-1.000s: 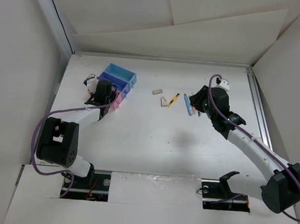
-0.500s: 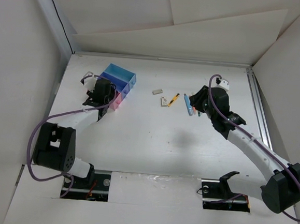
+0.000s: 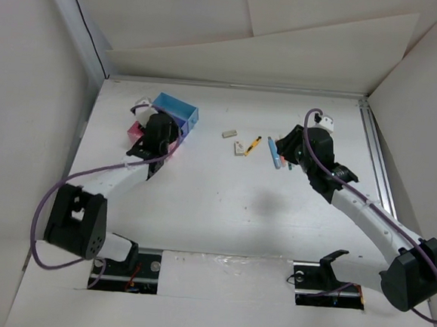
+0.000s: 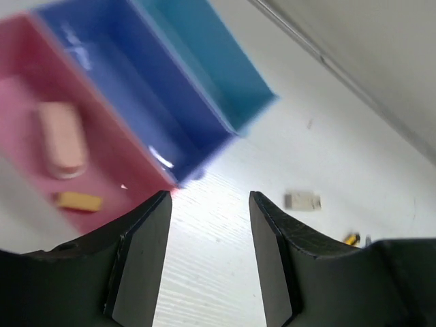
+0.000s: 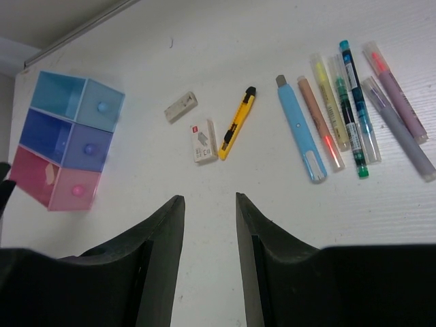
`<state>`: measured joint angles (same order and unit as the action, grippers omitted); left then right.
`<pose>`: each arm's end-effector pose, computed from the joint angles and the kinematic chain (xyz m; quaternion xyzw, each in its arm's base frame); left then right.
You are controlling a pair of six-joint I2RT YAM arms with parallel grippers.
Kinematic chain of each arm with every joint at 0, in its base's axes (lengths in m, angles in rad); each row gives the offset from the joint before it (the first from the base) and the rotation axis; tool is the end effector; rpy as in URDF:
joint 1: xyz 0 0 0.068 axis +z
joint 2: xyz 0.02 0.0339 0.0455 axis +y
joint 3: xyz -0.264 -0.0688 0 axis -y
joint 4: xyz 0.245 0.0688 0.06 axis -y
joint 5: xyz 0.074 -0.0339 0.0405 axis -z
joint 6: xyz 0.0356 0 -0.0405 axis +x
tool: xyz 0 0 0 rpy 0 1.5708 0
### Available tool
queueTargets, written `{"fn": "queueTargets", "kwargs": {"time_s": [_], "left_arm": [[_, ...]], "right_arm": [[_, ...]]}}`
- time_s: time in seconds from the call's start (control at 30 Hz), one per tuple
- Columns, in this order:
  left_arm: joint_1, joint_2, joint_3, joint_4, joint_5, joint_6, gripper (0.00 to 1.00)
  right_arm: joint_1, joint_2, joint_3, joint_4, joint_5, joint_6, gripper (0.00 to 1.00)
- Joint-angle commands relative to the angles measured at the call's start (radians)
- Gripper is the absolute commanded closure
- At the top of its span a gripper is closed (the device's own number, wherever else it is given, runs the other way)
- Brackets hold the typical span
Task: Sort the stationery into containers
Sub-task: Pick up the stationery from the center of the board.
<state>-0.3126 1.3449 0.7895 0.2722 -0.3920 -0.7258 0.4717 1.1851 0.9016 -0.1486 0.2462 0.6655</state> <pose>0.2928 -0.0803 0.2627 -0.2753 0.7438 -0.1569 0.5884 0.2456 0.1155 0.3017 0.1468 0.8256 0.2009 0.5065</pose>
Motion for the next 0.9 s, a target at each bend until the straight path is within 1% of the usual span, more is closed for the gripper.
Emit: {"fn": "queueTargets", "kwargs": {"time_s": [0.0,0.03,0.07,0.1,0.13,0.17,0.2,0.27,0.33,0.37,0.47,0.53,0.7,0.87], "left_arm": [[-0.092,0.132,0.146,0.026,0.094,0.158,0.54],[-0.111,0.23,0.195,-0.017,0.113,0.193,0.54],[-0.149,0.281,0.297,-0.04,0.129,0.227,0.52],[-0.167,0.33,0.351,-0.074,0.139,0.268,0.51],[-0.183,0.377,0.394,-0.118,0.139,0.29,0.51],[-0.195,0.464,0.48,-0.139,0.156,0.308,0.48],[-0.209,0.503,0.519,-0.158,0.165,0.309,0.46],[-0.209,0.59,0.574,-0.186,0.197,0.328,0.41],[-0.209,0.637,0.642,-0.186,0.219,0.351,0.34],[-0.209,0.66,0.665,-0.2,0.238,0.367,0.32],[-0.209,0.743,0.753,-0.221,0.298,0.453,0.32],[-0.209,0.796,0.822,-0.275,0.288,0.5,0.32],[-0.209,0.838,0.853,-0.284,0.289,0.611,0.32],[-0.209,0.882,0.853,-0.294,0.312,0.669,0.34]], "right_arm": [[0.007,-0.004,0.033,0.041,-0.007,-0.014,0.58],[0.007,-0.004,0.033,0.041,0.004,-0.014,0.6],[0.007,-0.004,0.033,0.041,0.004,-0.014,0.72],[0.007,-0.004,0.033,0.041,0.004,-0.014,0.8],[0.016,-0.004,0.033,0.041,0.016,-0.014,0.85],[0.016,-0.004,0.033,0.041,0.016,-0.014,0.88],[0.016,-0.004,0.033,0.041,0.025,-0.014,0.89],[0.016,-0.013,0.033,0.041,0.025,-0.014,0.89],[0.016,-0.013,0.033,0.041,0.025,-0.014,0.83],[0.016,-0.013,0.033,0.041,0.025,-0.014,0.8],[0.016,-0.013,0.033,0.041,0.025,-0.014,0.74],[0.016,-0.004,0.033,0.041,0.025,-0.014,0.7],[0.016,-0.004,0.033,0.041,0.025,-0.014,0.66],[0.016,0.005,0.033,0.041,0.025,-0.014,0.65]]}}
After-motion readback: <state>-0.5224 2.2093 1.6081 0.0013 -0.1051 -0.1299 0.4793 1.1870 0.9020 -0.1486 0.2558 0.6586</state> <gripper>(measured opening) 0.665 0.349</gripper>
